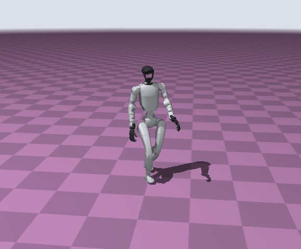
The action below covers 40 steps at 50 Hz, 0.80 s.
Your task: Walk
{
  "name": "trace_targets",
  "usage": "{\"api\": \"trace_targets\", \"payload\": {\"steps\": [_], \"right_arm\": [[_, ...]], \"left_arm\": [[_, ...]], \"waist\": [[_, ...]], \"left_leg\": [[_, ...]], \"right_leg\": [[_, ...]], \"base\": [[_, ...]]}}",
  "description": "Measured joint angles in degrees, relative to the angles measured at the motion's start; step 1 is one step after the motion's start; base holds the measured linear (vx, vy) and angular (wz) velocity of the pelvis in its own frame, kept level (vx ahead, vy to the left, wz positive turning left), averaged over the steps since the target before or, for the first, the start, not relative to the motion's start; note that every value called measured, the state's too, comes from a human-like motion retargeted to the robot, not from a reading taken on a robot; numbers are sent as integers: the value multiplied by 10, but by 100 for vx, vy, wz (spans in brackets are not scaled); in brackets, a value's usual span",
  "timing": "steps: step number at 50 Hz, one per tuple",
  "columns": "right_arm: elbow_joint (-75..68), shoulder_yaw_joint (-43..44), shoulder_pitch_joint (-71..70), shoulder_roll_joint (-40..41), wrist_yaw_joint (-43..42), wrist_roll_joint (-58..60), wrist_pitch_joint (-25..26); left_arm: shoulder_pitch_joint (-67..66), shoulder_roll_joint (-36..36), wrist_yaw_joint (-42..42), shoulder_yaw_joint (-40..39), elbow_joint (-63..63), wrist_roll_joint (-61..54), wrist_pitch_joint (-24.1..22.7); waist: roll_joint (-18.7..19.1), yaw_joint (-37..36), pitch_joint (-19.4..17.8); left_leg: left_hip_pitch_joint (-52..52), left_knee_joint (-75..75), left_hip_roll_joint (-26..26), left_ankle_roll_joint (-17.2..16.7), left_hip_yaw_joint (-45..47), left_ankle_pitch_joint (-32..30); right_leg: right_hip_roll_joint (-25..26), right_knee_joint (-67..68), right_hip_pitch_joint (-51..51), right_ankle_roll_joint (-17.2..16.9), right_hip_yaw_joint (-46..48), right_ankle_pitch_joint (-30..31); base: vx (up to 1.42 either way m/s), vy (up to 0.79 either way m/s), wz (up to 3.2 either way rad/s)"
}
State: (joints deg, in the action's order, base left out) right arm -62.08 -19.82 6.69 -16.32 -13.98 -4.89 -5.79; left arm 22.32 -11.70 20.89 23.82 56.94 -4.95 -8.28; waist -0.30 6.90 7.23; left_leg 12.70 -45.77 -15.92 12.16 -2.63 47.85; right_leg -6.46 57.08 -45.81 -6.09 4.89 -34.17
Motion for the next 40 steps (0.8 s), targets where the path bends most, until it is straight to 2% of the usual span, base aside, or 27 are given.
{"api": "trace_targets", "payload": {"steps": [2, 4, 5, 7, 10, 13, 17, 23, 26, 28, 30, 33, 35, 37, 40], "right_arm": [[-3, -7, -1, 2, -5, -6, -3], [-1, -18, -10, 1, -13, -9, -6], [2, -23, -16, 0, -17, -9, -7], [15, -30, -33, -5, -26, -5, -9], [44, -37, -64, -16, -43, 5, -14], [78, -36, -96, -30, -60, 12, -21], [122, -31, -135, -45, -74, 12, -32], [156, -29, -168, -52, -69, 12, -35], [149, -37, -159, -43, -62, 20, -30], [127, -42, -151, -31, -50, 27, -25], [105, -51, -131, -19, -38, 31, -17], [62, -61, -109, -1, -4, 32, -10], [42, -63, -94, 5, 11, 33, -6], [29, -58, -81, 5, 17, 34, -5], [23, -45, -60, -1, 17, 31, -6]], "left_arm": [[-24, 8, -9, 6, 9, 1, 0], [-53, 16, -17, 14, 28, 6, 3], [-68, 20, -22, 19, 40, 10, 5], [-98, 29, -31, 32, 66, 27, 15], [-140, 42, -43, 49, 107, 55, 30], [-181, 46, -51, 57, 137, 77, 35], [-237, 45, -61, 48, 156, 82, 30], [-289, 37, -70, 28, 162, 66, 30], [-295, 38, -69, 28, 167, 69, 33], [-284, 35, -68, 30, 172, 70, 37], [-273, 38, -63, 36, 171, 71, 39], [-232, 34, -51, 43, 155, 70, 43], [-198, 30, -39, 45, 137, 66, 42], [-157, 25, -25, 41, 118, 56, 39], [-99, 16, -6, 24, 88, 36, 34]], "waist": [[17, -8, -9], [55, -24, -22], [79, -35, -28], [102, -50, -35], [110, -71, -35], [104, -94, -34], [89, -113, -36], [40, -105, -20], [30, -104, -19], [-1, -97, -22], [-17, -86, -24], [-65, -61, -23], [-77, -42, -22], [-75, -25, -22], [-56, -4, -25]], "left_leg": [[2, -93, 27, -14, -1, 15], [13, -210, 87, -39, 0, 12], [20, -273, 125, -55, 0, 2], [55, -380, 176, -74, 5, -49], [139, -483, 220, -63, 13, -87], [224, -488, 228, -39, 17, -68], [299, -361, 198, -32, 22, -45], [341, -71, 85, -50, 9, -64], [348, -110, 59, -46, 12, -82], [318, -117, 27, -31, 30, -101], [303, -148, 3, -17, 41, -98], [249, -99, -58, 11, 62, -97], [214, -67, -80, 22, 61, -90], [172, -33, -86, 25, 49, -80], [110, 3, -77, 23, 32, -57]], "right_leg": [[26, 34, 22, 16, 13, 2], [74, 44, 54, 40, 42, 1], [105, 42, 72, 54, 59, -1], [138, 35, 99, 75, 73, -15], [160, 3, 138, 86, 72, -32], [168, -44, 190, 80, 62, -42], [161, -102, 266, 65, 49, -52], [97, -124, 328, 48, 41, -81], [76, -50, 339, 42, 36, -102], [39, 1, 359, 26, 24, -104], [10, 78, 361, 6, 20, -66], [-76, 233, 307, -29, -2, 50], [-118, 318, 253, -25, -11, 93], [-144, 362, 195, -5, -15, 80], [-155, 357, 116, 25, -6, 21]], "base": [[-1, -4, -36], [0, -4, -71], [1, -5, -73], [-1, -4, -43], [0, 0, 0], [0, 0, 0], [0, 0, 0], [0, 1, 3], [-2, 4, 2], [5, 6, 22], [0, 7, 33], [-2, 8, 30], [-2, 7, 16], [0, 6, 5], [0, 0, 0]]}}
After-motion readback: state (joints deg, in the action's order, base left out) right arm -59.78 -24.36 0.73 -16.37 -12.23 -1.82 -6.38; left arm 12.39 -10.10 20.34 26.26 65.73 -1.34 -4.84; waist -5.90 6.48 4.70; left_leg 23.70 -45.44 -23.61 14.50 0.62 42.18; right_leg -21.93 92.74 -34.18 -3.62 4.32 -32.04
